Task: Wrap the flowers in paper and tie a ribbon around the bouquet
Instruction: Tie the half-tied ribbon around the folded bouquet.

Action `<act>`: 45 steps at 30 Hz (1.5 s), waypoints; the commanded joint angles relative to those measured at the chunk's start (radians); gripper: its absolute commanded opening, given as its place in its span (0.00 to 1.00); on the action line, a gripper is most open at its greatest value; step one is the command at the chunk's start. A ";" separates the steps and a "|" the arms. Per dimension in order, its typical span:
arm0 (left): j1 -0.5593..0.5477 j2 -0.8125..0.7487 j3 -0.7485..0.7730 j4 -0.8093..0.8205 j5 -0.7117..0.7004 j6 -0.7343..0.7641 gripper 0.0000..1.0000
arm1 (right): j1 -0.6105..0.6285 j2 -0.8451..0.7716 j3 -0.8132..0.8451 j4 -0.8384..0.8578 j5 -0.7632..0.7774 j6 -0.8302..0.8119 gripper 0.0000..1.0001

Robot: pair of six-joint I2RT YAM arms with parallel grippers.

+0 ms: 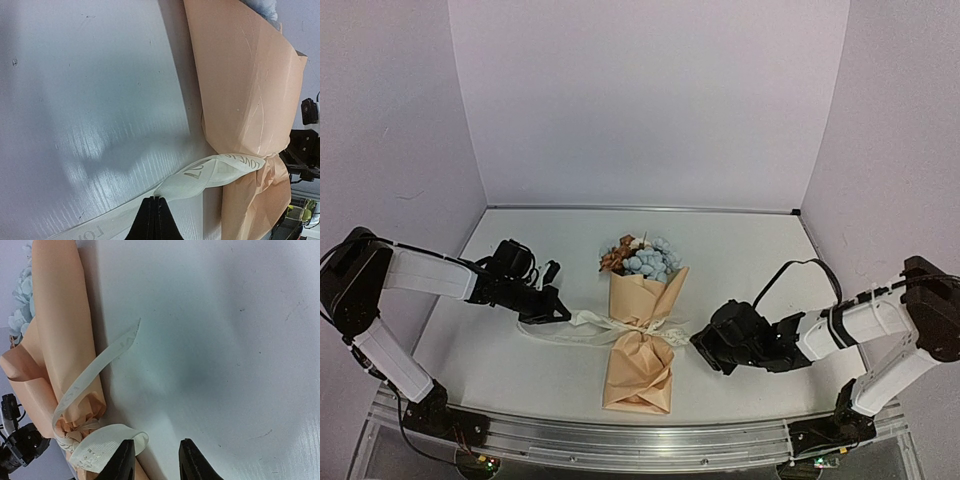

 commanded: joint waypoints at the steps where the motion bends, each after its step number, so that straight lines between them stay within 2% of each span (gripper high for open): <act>1: 0.005 -0.016 0.019 0.029 0.013 0.008 0.00 | 0.019 0.019 0.014 0.017 0.046 0.044 0.31; 26: 0.004 -0.011 0.014 0.040 0.017 0.007 0.00 | 0.029 0.087 0.093 0.076 0.035 0.057 0.34; 45: 0.005 0.007 0.016 0.047 0.023 0.007 0.00 | 0.062 0.109 0.112 0.096 0.046 0.101 0.32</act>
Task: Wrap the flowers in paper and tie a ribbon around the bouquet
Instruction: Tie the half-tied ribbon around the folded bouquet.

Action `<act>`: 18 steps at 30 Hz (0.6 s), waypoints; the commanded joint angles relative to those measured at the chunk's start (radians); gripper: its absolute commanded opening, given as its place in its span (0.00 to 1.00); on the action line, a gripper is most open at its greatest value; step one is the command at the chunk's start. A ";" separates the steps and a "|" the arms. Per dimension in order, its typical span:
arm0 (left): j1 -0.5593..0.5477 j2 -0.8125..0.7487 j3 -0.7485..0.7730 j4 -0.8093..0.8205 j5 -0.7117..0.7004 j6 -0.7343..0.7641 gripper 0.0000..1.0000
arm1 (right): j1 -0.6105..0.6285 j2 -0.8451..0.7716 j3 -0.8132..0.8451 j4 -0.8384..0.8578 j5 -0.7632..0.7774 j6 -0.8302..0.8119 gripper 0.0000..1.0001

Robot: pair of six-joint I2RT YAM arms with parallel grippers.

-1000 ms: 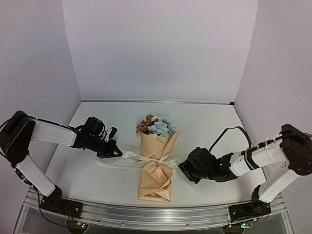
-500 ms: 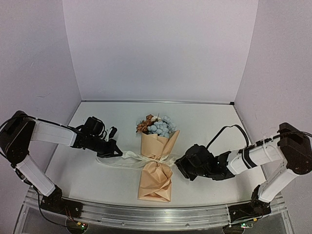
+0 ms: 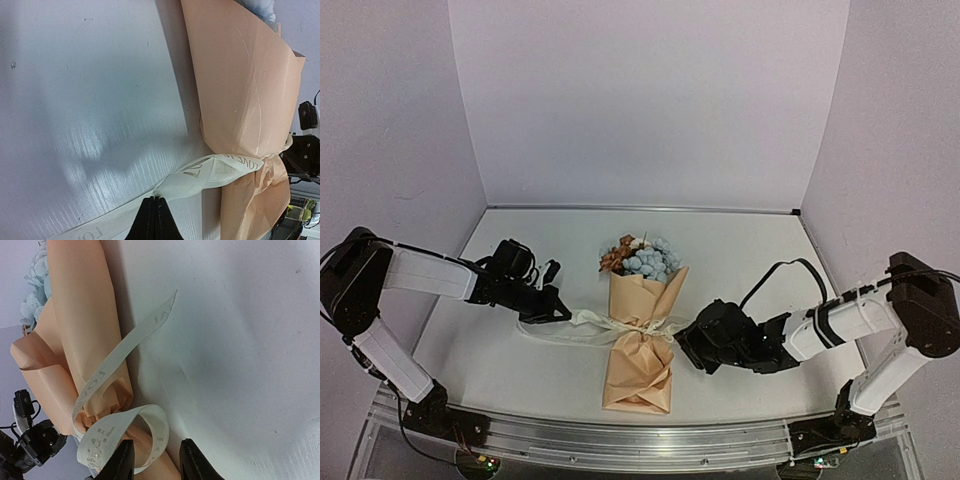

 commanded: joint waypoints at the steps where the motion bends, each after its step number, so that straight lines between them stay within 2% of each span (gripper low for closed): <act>1: 0.005 0.006 0.017 0.039 0.020 0.007 0.00 | 0.011 0.024 0.042 0.025 0.030 0.019 0.32; 15: 0.005 0.016 0.022 0.045 0.024 0.008 0.00 | 0.013 0.045 0.089 0.015 0.026 0.036 0.25; 18: 0.005 0.019 0.023 0.046 0.025 0.008 0.00 | 0.014 0.043 0.090 0.015 0.019 0.026 0.17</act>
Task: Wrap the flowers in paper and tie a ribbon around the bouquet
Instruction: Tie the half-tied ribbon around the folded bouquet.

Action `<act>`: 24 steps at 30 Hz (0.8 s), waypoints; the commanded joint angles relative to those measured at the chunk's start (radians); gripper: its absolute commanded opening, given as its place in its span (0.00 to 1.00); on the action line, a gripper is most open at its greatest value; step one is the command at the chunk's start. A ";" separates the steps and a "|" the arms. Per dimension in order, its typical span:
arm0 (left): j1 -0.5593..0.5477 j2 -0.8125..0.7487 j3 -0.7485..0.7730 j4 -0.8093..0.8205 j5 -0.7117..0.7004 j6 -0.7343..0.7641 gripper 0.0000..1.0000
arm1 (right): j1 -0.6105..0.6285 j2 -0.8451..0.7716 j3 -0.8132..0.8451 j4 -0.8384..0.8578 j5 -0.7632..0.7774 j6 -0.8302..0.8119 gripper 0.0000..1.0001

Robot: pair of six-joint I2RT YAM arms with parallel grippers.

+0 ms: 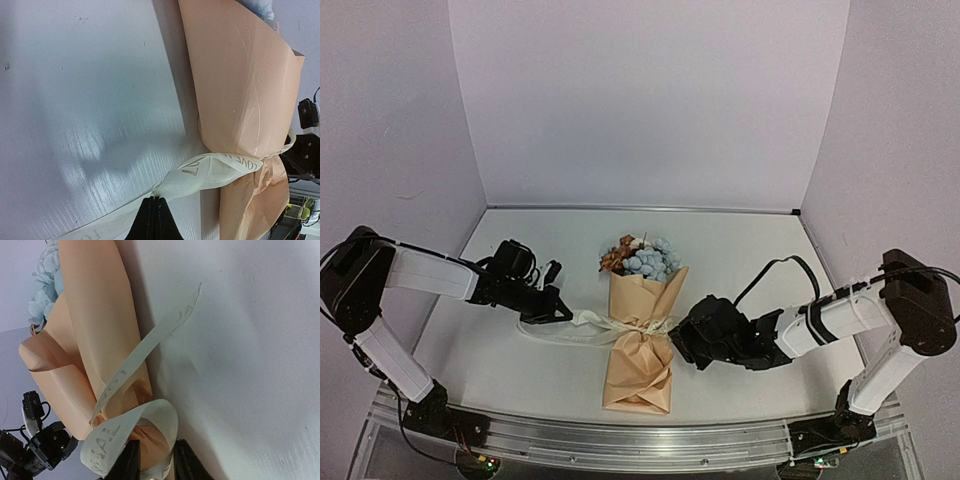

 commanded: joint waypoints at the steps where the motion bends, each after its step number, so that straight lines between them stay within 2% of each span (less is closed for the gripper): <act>1: 0.005 0.007 0.024 0.030 0.011 0.008 0.00 | 0.008 0.000 0.029 0.006 0.012 -0.014 0.12; 4: 0.005 0.005 0.025 0.025 0.009 0.008 0.00 | 0.009 -0.012 0.017 0.006 0.012 -0.034 0.01; 5: 0.005 0.004 0.026 0.023 0.006 0.008 0.00 | 0.009 -0.017 0.012 0.005 0.012 -0.044 0.00; 11: 0.005 0.005 0.027 -0.010 -0.039 0.005 0.00 | 0.009 -0.095 -0.023 -0.084 0.008 -0.167 0.00; 18: 0.006 0.017 0.034 -0.040 -0.086 0.000 0.00 | 0.008 -0.247 -0.002 -0.415 0.003 -0.452 0.00; 24: 0.009 0.025 0.041 -0.050 -0.102 -0.002 0.00 | 0.008 -0.296 0.033 -0.591 0.005 -0.645 0.00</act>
